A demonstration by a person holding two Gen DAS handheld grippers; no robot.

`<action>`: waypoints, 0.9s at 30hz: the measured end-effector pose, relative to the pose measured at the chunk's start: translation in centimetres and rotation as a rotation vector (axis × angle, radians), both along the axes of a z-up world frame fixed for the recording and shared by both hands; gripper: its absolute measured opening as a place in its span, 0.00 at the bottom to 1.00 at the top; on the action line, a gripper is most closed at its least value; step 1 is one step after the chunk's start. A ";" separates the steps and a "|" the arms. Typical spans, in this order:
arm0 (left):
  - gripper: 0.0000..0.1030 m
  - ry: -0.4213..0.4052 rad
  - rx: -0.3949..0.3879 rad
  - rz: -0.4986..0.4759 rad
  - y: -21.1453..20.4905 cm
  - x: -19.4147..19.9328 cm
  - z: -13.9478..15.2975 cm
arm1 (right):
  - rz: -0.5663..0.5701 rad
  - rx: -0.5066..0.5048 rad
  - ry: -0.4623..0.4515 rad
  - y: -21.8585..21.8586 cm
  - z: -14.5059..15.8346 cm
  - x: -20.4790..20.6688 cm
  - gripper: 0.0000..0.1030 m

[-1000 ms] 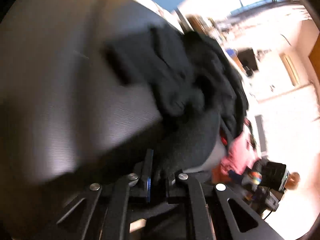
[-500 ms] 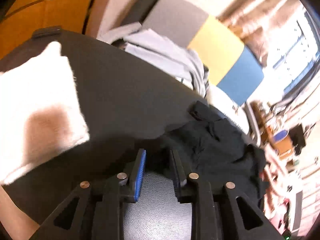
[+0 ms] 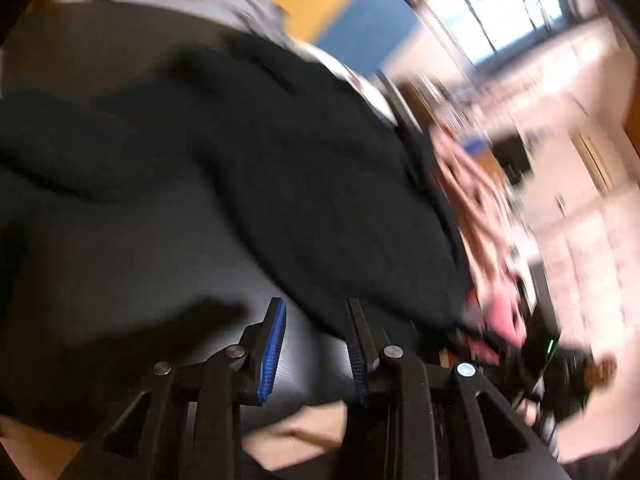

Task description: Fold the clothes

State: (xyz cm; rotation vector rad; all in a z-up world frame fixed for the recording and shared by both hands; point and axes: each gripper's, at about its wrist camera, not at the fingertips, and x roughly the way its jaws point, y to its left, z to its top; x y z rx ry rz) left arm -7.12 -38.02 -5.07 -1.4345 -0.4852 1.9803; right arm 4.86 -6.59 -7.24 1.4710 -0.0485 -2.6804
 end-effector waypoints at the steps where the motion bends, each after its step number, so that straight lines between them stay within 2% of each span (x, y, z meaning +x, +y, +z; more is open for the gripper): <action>1: 0.27 -0.006 -0.002 -0.032 1.2 0.4 -0.2 | 0.008 -0.026 0.001 -0.2 0.2 0.4 0.54; 3: 0.27 -0.019 -0.006 -0.095 3.7 1.1 -0.7 | 0.062 -0.089 0.000 -0.7 0.4 1.3 0.54; 5: 0.27 -0.027 -0.005 -0.102 4.7 1.1 -1.0 | 0.131 -0.132 -0.010 -1.7 0.1 1.7 0.54; 8: 0.28 -0.041 -0.009 -0.087 5.4 0.6 -1.3 | 0.192 -0.091 -0.009 -3.2 -1.1 1.4 0.54; 10: 0.28 -0.050 -0.029 -0.066 5.8 -0.1 -1.4 | 0.220 -0.027 0.007 -4.3 -1.8 0.8 0.57; 12: 0.28 -0.064 -0.027 -0.036 5.1 0.1 -1.7 | 0.242 0.047 0.023 -5.2 -2.2 0.4 0.55; 14: 0.29 -0.084 -0.005 -0.019 4.1 0.2 -2.1 | 0.254 0.098 0.017 -5.7 -2.0 0.0 0.41; 15: 0.29 -0.092 -0.001 -0.013 3.6 0.3 -2.1 | 0.257 0.082 0.014 -5.6 -1.8 0.0 0.23; 16: 0.30 -0.098 -0.001 -0.008 3.1 0.5 -2.2 | 0.261 0.056 0.003 -5.6 -1.6 0.0 0.13; 21: 0.35 -0.149 0.074 0.044 -0.2 1.8 -2.7 | 0.336 -0.266 -0.076 -7.0 -1.8 0.1 0.13; 24: 0.41 -0.181 0.122 0.076 -2.2 2.6 -3.1 | 0.390 -0.467 -0.080 -8.6 -1.9 -0.9 0.13; 25: 0.44 -0.181 0.138 0.093 -2.8 2.8 -3.1 | 0.419 -0.497 -0.091 -9.1 -1.9 -1.2 0.13; 27: 0.50 -0.174 0.167 0.131 -3.8 3.1 -3.2 | 0.484 -0.490 -0.153 -10.1 -2.1 -1.4 0.13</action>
